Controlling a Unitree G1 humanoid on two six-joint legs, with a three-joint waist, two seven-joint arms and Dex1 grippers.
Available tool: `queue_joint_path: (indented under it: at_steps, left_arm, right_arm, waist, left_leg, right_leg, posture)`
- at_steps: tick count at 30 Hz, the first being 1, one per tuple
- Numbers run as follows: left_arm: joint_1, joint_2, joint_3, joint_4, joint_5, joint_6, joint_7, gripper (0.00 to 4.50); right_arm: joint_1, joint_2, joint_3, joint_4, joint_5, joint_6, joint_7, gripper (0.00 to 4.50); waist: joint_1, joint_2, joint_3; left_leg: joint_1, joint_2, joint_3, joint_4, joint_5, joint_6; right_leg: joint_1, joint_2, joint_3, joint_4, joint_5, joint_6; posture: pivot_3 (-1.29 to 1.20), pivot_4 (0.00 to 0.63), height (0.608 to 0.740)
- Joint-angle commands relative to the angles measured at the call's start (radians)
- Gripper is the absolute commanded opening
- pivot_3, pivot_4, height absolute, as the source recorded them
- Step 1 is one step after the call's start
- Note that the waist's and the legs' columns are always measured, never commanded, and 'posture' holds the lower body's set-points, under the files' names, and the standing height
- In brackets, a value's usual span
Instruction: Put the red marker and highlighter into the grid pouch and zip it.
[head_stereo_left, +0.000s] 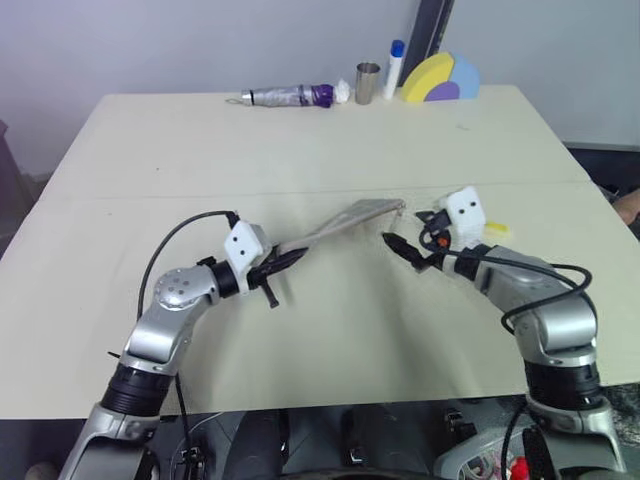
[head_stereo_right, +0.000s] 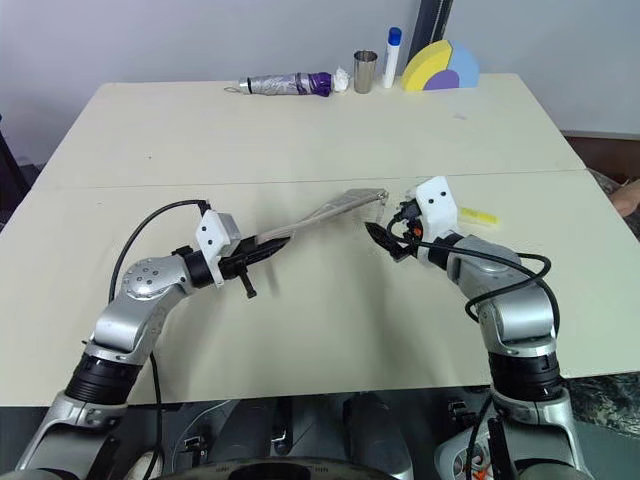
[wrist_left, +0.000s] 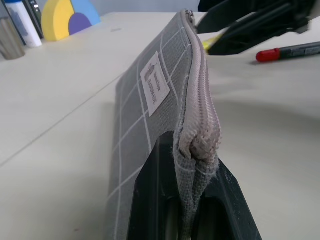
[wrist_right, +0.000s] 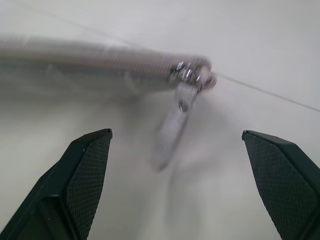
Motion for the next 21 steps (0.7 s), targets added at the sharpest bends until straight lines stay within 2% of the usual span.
queue_joint_path:
  at_steps: [1, 8, 11, 21]
  left_arm:
    - [0.001, -0.005, 0.013, -0.054, -0.011, 0.008, 0.009, 0.0]
    - [0.016, -0.015, 0.013, -0.07, -0.009, 0.022, 0.023, 0.0]
    - [0.018, -0.022, 0.009, -0.065, 0.001, 0.025, 0.036, 0.0]
    - [0.014, -0.088, -0.065, -0.08, 0.054, 0.034, 0.082, 0.0]
  right_arm:
    - [-0.021, 0.02, 0.005, 0.01, 0.008, -0.032, -0.008, 3.58]
    - [-0.025, 0.025, 0.03, -0.006, 0.012, -0.034, -0.011, 0.05]
    - [-0.026, 0.004, 0.07, -0.034, -0.006, -0.037, 0.001, 0.05]
    - [-0.064, -0.056, 0.324, -0.226, -0.041, 0.023, 0.078, 0.05]
  waist:
    - [0.002, 0.0, 0.0]
    - [0.001, 0.0, 0.0]
    - [0.001, 0.0, 0.0]
    - [0.001, 0.0, 0.0]
  left_leg:
    - [0.0, 0.0, 0.0, 0.0, 0.0, 0.0]
    - [-0.001, 0.0, 0.001, 0.0, 0.0, 0.0]
    - [-0.001, 0.0, 0.001, 0.0, 0.0, 0.0]
    - [-0.002, 0.0, 0.0, 0.0, 0.0, 0.0]
  right_leg:
    - [-0.001, 0.0, 0.0, 0.0, 0.0, 0.0]
    - [-0.002, 0.0, 0.001, 0.0, 0.0, 0.0]
    - [-0.002, 0.0, 0.001, 0.0, 0.0, 0.0]
    - [-0.002, 0.0, 0.001, 0.0, 0.0, 0.0]
  posture:
    - [0.0, 0.15, 0.74]
    - [0.0, 0.15, 0.74]
    - [0.0, 0.15, 0.74]
    - [0.0, 0.15, 0.74]
